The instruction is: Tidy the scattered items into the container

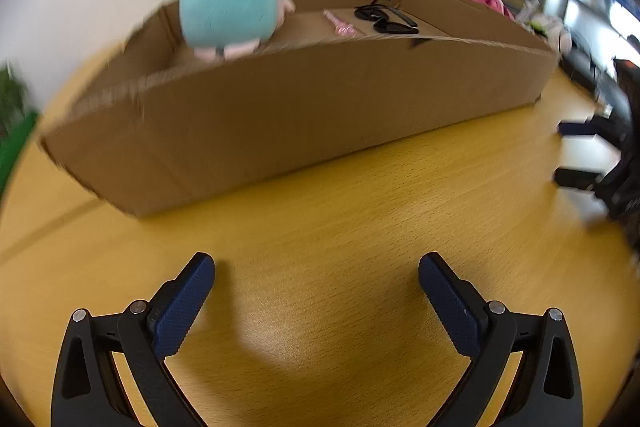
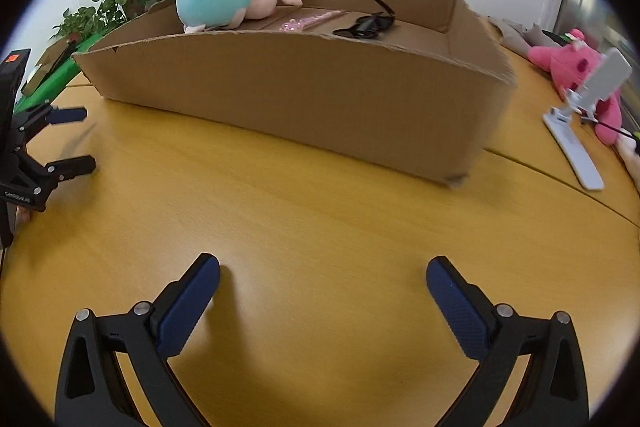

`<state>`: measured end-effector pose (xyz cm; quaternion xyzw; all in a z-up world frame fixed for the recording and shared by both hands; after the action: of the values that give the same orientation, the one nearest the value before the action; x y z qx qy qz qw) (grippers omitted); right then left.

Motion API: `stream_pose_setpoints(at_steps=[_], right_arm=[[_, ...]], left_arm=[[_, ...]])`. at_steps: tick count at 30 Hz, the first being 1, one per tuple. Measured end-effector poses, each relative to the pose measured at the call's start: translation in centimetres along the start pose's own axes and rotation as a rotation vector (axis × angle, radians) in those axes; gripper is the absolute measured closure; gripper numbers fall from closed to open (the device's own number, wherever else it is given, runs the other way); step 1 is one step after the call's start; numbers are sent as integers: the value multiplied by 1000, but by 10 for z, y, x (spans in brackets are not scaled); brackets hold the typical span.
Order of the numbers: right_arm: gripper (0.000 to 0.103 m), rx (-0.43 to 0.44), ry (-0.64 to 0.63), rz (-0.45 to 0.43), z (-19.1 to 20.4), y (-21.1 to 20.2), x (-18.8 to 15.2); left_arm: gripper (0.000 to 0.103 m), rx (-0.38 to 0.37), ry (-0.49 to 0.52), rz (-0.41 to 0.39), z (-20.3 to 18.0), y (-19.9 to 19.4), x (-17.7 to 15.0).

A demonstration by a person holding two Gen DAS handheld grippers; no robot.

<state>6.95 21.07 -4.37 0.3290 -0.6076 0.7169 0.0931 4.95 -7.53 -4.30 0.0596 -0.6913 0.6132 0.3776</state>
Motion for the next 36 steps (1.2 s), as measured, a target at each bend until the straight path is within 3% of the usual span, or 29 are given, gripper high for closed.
stream_pose_setpoints(at_steps=[7, 16, 36], right_arm=[[0, 6, -5, 0, 7, 13, 16], [0, -63, 85, -4, 4, 22, 29], [0, -65, 87, -5, 4, 23, 29]], left_arm=[[0, 66, -91, 8, 18, 3, 1], [0, 63, -82, 8, 20, 10, 10], [0, 60, -80, 7, 8, 11, 13]])
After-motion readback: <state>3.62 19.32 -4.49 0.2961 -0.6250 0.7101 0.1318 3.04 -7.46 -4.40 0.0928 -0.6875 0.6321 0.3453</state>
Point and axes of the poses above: each gripper's, at about its wrist camera, not at the fingertips, and y roughly the way its jaws point, z to its left, x to its top, the point moved 1 cm from there along y, roughly the way its jaws point, and after that the axes turned 5 degrees about y, right-handed, at the moved point
